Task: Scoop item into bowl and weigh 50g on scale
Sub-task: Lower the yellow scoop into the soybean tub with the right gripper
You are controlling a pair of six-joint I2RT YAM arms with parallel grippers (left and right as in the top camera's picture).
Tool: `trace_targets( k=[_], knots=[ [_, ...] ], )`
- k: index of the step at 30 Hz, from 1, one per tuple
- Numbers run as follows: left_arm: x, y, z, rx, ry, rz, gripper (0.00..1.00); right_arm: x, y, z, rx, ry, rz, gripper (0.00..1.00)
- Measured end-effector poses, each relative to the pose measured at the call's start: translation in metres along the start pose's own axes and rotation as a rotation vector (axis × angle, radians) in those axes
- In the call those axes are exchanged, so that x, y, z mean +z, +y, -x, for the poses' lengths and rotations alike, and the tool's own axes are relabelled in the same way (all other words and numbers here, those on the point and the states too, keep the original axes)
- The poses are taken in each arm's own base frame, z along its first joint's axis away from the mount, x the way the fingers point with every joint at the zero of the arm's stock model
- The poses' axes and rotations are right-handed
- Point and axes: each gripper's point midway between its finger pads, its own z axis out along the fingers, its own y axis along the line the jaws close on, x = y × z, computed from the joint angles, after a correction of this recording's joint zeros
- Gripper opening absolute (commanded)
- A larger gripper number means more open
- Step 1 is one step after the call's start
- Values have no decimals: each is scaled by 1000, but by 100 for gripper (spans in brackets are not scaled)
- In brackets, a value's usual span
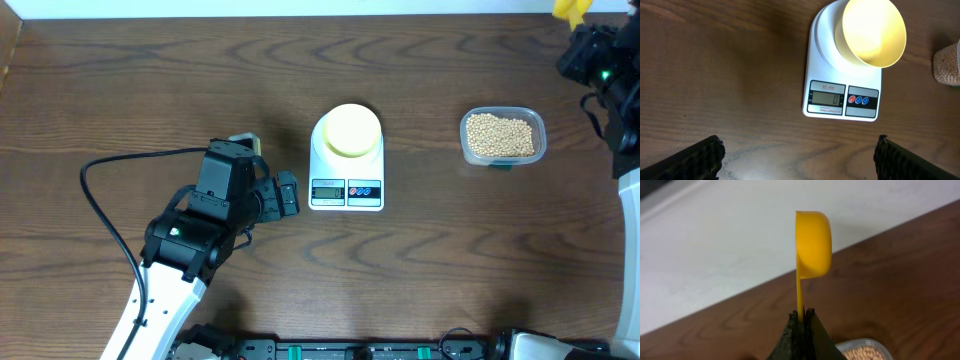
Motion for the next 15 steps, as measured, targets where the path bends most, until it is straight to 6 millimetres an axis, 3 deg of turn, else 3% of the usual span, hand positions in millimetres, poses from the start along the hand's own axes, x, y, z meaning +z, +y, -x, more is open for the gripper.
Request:
trace_targets(
  k=[7, 15],
  knots=[
    [0, 0, 0, 0, 1, 0, 98, 0, -1, 0, 18, -1, -3, 1],
    [0, 0, -1, 0, 2, 1, 98, -12, -27, -70, -38, 290, -115, 1]
  ],
)
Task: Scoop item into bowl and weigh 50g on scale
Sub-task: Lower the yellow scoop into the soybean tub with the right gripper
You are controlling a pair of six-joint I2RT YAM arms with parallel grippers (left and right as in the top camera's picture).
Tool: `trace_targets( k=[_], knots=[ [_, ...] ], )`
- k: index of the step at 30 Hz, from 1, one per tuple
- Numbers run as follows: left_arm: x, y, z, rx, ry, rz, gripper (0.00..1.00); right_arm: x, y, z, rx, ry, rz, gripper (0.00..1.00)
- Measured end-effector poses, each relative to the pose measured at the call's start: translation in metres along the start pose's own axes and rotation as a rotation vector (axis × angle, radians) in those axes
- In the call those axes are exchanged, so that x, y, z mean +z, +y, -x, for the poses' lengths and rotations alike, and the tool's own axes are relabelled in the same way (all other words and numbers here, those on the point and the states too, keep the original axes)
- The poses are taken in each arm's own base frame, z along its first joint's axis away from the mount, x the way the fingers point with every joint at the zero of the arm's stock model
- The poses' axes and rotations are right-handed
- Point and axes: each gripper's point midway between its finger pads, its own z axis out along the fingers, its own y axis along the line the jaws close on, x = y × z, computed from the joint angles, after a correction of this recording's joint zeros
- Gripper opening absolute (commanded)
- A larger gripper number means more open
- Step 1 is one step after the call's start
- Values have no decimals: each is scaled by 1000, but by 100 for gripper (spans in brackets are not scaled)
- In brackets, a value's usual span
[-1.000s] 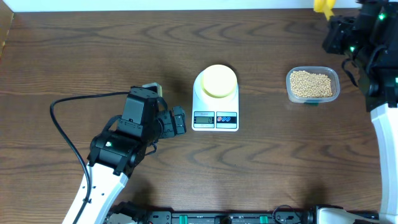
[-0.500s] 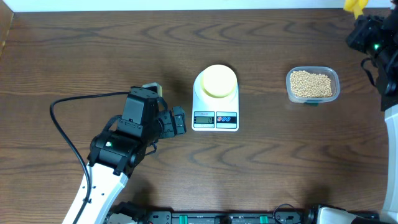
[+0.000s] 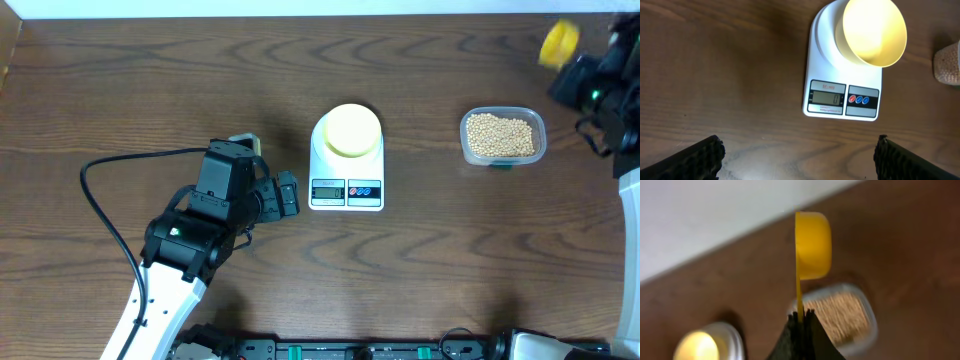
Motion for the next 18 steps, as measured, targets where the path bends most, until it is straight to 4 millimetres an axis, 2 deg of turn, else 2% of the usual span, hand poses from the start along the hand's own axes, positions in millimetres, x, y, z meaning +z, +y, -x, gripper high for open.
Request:
trace_targets(
  k=[4, 10, 14, 18],
  knots=[
    [0, 0, 0, 0, 0, 0, 98, -2, -10, -27, -56, 112, -45, 1],
    [0, 0, 0, 0, 0, 0, 98, 1, -13, -38, -96, 147, -50, 1],
    [0, 0, 0, 0, 0, -1, 98, 12, -20, -57, -103, 203, -63, 1],
    [0, 0, 0, 0, 0, -1, 98, 30, -31, -84, -103, 293, -86, 1]
  ],
)
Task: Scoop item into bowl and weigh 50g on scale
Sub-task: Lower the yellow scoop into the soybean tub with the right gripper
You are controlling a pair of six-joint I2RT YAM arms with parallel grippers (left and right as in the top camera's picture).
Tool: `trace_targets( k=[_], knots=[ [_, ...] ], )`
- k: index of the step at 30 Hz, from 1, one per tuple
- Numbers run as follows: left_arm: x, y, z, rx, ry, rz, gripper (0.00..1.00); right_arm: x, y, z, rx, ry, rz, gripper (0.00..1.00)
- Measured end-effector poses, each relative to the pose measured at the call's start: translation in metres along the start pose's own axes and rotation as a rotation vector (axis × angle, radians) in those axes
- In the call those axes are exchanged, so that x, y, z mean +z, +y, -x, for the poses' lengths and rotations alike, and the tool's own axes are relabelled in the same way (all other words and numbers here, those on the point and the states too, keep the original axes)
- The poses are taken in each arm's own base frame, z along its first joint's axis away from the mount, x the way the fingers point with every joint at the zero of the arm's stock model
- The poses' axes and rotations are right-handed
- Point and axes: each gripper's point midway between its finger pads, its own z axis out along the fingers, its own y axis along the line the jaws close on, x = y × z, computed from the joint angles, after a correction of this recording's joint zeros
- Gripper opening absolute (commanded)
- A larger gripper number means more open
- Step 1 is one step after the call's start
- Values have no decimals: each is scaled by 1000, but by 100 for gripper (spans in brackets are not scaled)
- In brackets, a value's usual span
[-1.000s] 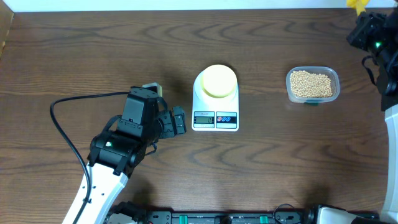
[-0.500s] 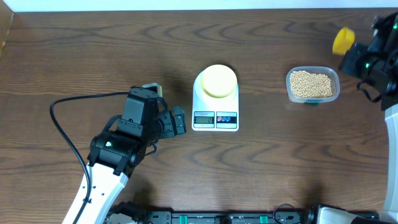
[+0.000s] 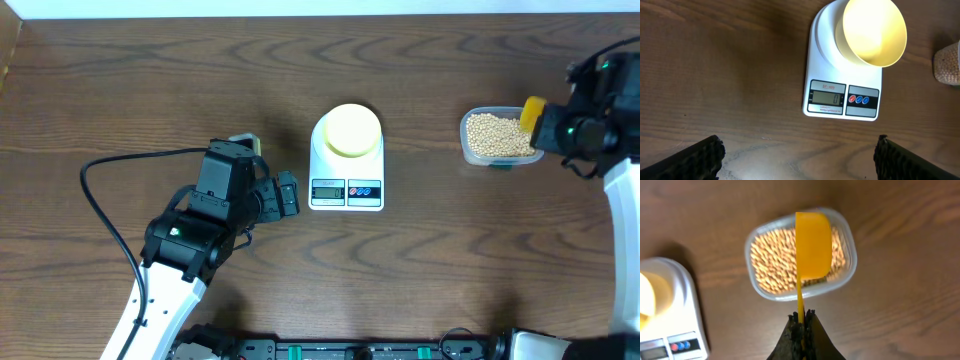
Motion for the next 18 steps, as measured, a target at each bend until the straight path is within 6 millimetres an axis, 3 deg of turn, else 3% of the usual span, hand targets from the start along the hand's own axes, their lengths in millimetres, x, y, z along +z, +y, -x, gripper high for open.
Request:
trace_targets(
  k=[4, 18],
  knots=[
    [0, 0, 0, 0, 0, 0, 98, 21, -5, -14, -2, 48, -15, 1],
    [0, 0, 0, 0, 0, 0, 98, 57, -7, -18, -14, -11, 3, 1]
  ],
)
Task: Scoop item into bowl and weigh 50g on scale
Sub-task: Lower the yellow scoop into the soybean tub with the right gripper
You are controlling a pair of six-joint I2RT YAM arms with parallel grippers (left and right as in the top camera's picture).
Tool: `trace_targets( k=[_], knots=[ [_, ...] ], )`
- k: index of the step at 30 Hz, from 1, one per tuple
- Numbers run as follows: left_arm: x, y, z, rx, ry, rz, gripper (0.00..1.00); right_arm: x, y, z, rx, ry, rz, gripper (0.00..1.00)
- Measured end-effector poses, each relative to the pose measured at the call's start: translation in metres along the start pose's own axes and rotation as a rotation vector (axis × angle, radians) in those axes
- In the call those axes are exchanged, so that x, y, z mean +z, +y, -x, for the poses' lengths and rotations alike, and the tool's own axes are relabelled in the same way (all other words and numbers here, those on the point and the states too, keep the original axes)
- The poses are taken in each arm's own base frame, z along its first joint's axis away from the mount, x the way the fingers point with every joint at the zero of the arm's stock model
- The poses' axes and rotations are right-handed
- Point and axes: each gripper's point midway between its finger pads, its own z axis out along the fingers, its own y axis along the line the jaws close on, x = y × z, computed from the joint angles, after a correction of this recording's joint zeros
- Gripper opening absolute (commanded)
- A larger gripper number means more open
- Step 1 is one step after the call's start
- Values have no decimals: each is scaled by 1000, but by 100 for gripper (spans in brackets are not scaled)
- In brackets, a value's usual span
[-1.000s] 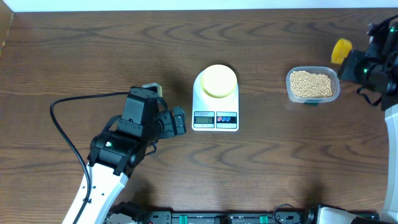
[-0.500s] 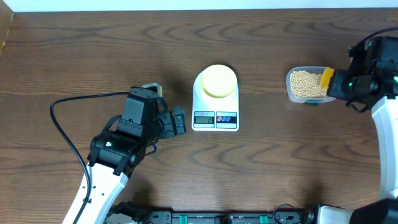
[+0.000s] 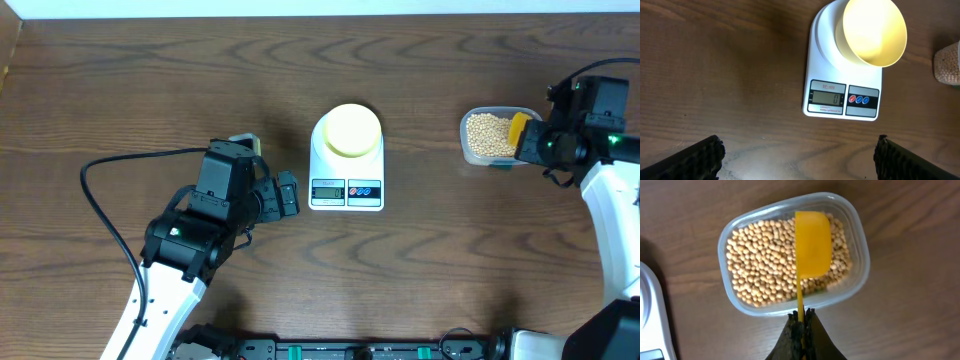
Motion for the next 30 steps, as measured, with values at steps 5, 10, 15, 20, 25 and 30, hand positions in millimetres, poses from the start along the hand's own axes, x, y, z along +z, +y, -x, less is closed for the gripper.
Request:
trace_targets(
  k=[5, 10, 15, 20, 25, 30],
  knots=[
    [0, 0, 0, 0, 0, 0, 98, 10, 6, 3, -4, -41, 46, 1],
    [0, 0, 0, 0, 0, 0, 98, 22, 6, -15, 3, -4, 55, 1],
    [0, 0, 0, 0, 0, 0, 98, 26, 7, -23, 4, 12, 68, 1],
    [0, 0, 0, 0, 0, 0, 98, 26, 17, -23, 4, 12, 128, 1],
    [0, 0, 0, 0, 0, 0, 98, 26, 22, -25, 56, 21, 159, 1],
    [0, 0, 0, 0, 0, 0, 98, 24, 29, -25, 89, 29, 201, 1]
  ],
)
